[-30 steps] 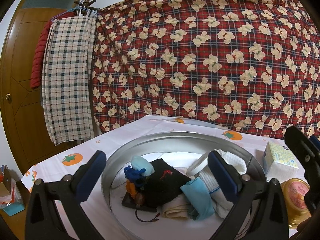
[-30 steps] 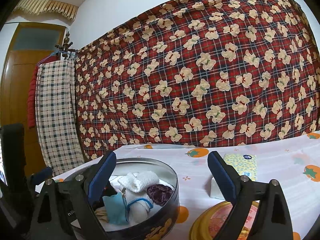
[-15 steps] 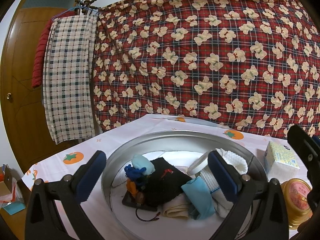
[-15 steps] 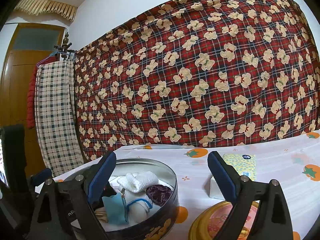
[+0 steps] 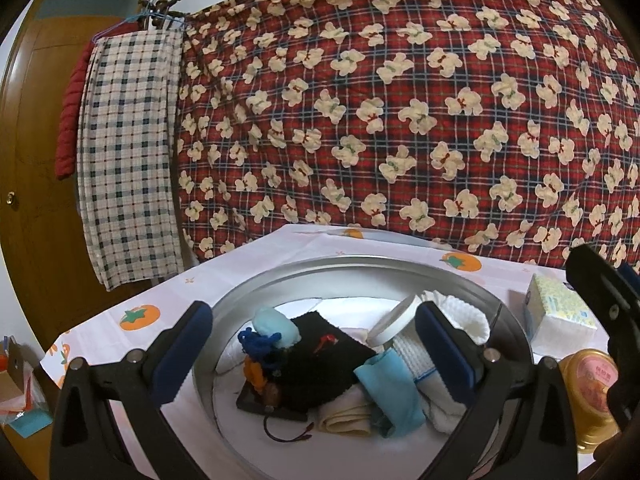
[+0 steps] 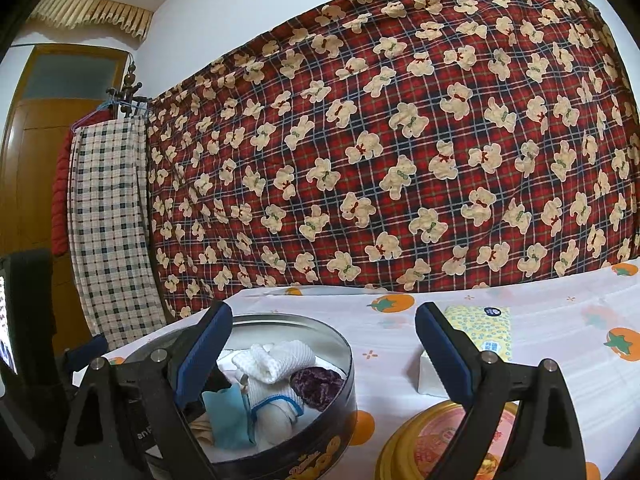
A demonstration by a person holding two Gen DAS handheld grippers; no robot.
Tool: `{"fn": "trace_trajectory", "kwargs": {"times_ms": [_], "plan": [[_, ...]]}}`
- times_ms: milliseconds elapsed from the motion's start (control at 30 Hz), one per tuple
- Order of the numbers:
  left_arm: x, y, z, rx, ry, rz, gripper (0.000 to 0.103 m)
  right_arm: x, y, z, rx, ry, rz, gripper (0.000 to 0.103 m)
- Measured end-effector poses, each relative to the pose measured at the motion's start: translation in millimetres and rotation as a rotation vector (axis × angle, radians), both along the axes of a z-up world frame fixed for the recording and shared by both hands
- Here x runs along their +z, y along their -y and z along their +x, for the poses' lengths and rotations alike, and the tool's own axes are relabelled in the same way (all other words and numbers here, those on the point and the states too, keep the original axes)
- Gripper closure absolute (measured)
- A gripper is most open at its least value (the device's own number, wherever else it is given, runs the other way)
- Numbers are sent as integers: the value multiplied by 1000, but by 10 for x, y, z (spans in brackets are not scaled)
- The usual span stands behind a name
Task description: Organize soft objects
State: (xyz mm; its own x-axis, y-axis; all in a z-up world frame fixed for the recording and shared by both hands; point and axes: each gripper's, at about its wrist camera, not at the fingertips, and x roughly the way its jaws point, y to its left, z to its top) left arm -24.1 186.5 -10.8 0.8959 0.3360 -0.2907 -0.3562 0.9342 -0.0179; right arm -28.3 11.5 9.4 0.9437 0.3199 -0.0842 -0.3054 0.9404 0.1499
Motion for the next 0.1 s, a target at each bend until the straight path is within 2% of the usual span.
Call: {"fn": "trace_trajectory", "kwargs": {"times_ms": [100], "plan": [[17,-40,21,10,-8,-18,0,0,-1,1,1,4,2,8]]}}
